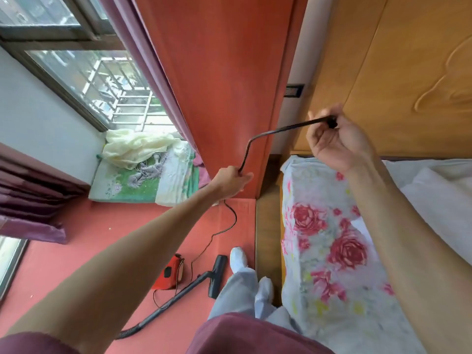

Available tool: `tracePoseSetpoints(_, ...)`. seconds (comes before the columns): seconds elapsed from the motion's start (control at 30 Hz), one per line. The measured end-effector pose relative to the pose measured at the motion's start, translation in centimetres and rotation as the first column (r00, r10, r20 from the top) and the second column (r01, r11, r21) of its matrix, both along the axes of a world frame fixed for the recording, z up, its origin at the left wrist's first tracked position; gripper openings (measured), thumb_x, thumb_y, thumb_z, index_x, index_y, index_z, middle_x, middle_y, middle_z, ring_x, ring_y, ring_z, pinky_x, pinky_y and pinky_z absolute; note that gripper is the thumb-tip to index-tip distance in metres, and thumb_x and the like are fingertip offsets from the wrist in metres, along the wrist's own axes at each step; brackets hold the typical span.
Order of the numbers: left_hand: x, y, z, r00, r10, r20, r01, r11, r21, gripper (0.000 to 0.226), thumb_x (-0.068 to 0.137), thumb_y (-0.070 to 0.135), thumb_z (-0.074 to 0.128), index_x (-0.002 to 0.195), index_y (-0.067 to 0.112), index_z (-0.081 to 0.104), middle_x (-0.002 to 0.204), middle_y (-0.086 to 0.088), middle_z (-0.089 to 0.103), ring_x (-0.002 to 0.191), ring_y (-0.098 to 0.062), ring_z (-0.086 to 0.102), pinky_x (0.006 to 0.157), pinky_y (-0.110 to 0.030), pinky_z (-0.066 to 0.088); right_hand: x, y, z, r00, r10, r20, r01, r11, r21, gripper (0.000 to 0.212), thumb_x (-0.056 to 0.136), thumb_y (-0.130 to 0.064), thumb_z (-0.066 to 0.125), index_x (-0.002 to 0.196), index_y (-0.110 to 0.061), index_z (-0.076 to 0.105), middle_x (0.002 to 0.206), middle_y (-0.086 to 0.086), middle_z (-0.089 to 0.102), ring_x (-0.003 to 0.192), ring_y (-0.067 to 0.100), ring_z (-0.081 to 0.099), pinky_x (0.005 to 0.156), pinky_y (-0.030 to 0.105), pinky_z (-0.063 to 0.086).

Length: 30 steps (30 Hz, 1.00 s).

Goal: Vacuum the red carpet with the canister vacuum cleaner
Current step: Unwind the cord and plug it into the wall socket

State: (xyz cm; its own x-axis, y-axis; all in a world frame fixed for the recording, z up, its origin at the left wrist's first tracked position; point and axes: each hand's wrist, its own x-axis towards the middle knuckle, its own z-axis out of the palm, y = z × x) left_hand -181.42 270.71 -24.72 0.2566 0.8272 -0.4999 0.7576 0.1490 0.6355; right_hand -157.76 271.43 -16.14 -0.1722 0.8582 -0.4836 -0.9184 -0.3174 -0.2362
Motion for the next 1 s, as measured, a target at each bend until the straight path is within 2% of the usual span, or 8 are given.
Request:
tracePoseSetpoints(0.1, 2.5, 1.8, -0.6, 0.939, -0.261, -0.226, 0.255, 0.965, -0.056, 0.037, 0.101, 0.033, 0.05, 0.088, 0.001, 0.063, 0.088, -0.018, 0.067, 0.089, -0.039, 0.064, 0.069, -0.039, 0.046, 1.2, 1.9, 0.2, 0.967, 0.193, 0.163, -0.193, 0.981, -0.017, 0.074, 0.091, -0.036, 0.056, 0.148, 0.004, 0.031, 0.048, -0.007, 0.046, 0.041, 0.003, 0.05, 0.053, 0.023, 0.055)
tracePoseSetpoints(0.2, 5.2, 4.3, -0.4, 0.883, -0.409, -0.229, 0.405, 0.912, -0.069, 0.033, 0.103, 0.03, 0.047, 0.097, 0.001, 0.062, 0.093, -0.02, 0.067, 0.096, -0.039, 0.063, 0.076, -0.039, 0.047, 3.2, 4.6, 1.3, 0.71, 0.389, 0.587, -0.401, 0.908, -0.117, 0.061, 0.096, -0.047, 0.049, 0.131, 0.002, 0.05, 0.047, -0.011, 0.026, 0.037, 0.004, 0.027, 0.041, 0.016, 0.037)
tracePoseSetpoints(0.3, 8.5, 7.7, -0.4, 0.948, -0.314, -0.052, 0.315, 0.949, 0.013, 0.035, 0.102, 0.028, 0.049, 0.1, -0.003, 0.065, 0.103, -0.021, 0.071, 0.1, -0.037, 0.064, 0.079, -0.035, 0.046, 5.0, 8.4, 2.5, 0.426, 0.298, 0.854, -0.265, 0.944, -0.197, 0.053, 0.097, -0.046, 0.053, 0.118, 0.001, 0.061, 0.044, -0.013, 0.03, 0.04, 0.003, 0.022, 0.039, 0.016, 0.024)
tracePoseSetpoints(0.37, 10.9, 9.3, 0.4, 0.968, -0.236, 0.08, 0.232, 0.971, 0.056, 0.031, 0.102, 0.025, 0.051, 0.091, -0.001, 0.065, 0.091, -0.018, 0.07, 0.087, -0.032, 0.063, 0.068, -0.028, 0.041, 5.9, 10.1, 3.5, 0.359, 0.223, 0.906, -0.131, 0.973, -0.188, 0.043, 0.1, -0.042, 0.052, 0.11, -0.002, 0.064, 0.042, -0.012, 0.032, 0.04, 0.005, 0.022, 0.04, 0.018, 0.021)
tracePoseSetpoints(0.47, 13.8, 10.7, 2.1, 0.96, -0.231, 0.157, 0.224, 0.973, 0.059, 0.026, 0.102, 0.025, 0.052, 0.082, 0.011, 0.061, 0.075, -0.006, 0.062, 0.069, -0.021, 0.054, 0.048, -0.02, 0.034, 6.8, 12.4, 4.1, 0.351, 0.193, 0.916, -0.056, 0.981, -0.185, 0.036, 0.104, -0.033, 0.044, 0.101, -0.005, 0.066, 0.048, -0.009, 0.032, 0.044, 0.007, 0.023, 0.042, 0.02, 0.022)
tracePoseSetpoints(0.77, 18.8, 15.4, -0.4, 0.984, -0.028, 0.178, 0.055, 0.987, -0.149, 0.019, 0.095, 0.023, 0.058, 0.077, 0.016, 0.054, 0.073, -0.003, 0.052, 0.074, -0.021, 0.047, 0.068, -0.031, 0.035, 6.8, 18.6, -3.9, 0.472, 0.297, 0.83, -0.18, 0.954, -0.239, 0.02, 0.102, -0.015, 0.051, 0.09, -0.003, 0.063, 0.067, 0.006, 0.054, 0.055, 0.016, 0.049, 0.059, 0.028, 0.052)
tracePoseSetpoints(0.9, 20.4, 17.8, -3.3, 0.977, 0.178, 0.115, -0.156, 0.971, -0.179, 0.026, 0.097, 0.024, 0.054, 0.099, 0.0, 0.064, 0.084, -0.012, 0.059, 0.078, -0.026, 0.053, 0.069, -0.031, 0.037, 7.5, 22.8, -8.4, 0.503, 0.269, 0.821, -0.174, 0.962, -0.208, 0.018, 0.098, -0.014, 0.058, 0.101, 0.002, 0.066, 0.066, 0.007, 0.056, 0.052, 0.015, 0.048, 0.048, 0.024, 0.045)
tracePoseSetpoints(1.0, 21.6, 19.5, -6.1, 0.964, 0.262, 0.043, -0.253, 0.955, -0.153, 0.015, 0.096, 0.02, 0.054, 0.101, 0.009, 0.064, 0.097, -0.012, 0.068, 0.089, -0.032, 0.061, 0.067, -0.03, 0.039, 8.0, 26.0, -10.9, 0.51, 0.224, 0.831, -0.142, 0.974, -0.176, 0.015, 0.098, -0.012, 0.057, 0.102, 0.0, 0.065, 0.067, 0.005, 0.059, 0.047, 0.008, 0.049, 0.042, 0.017, 0.038)
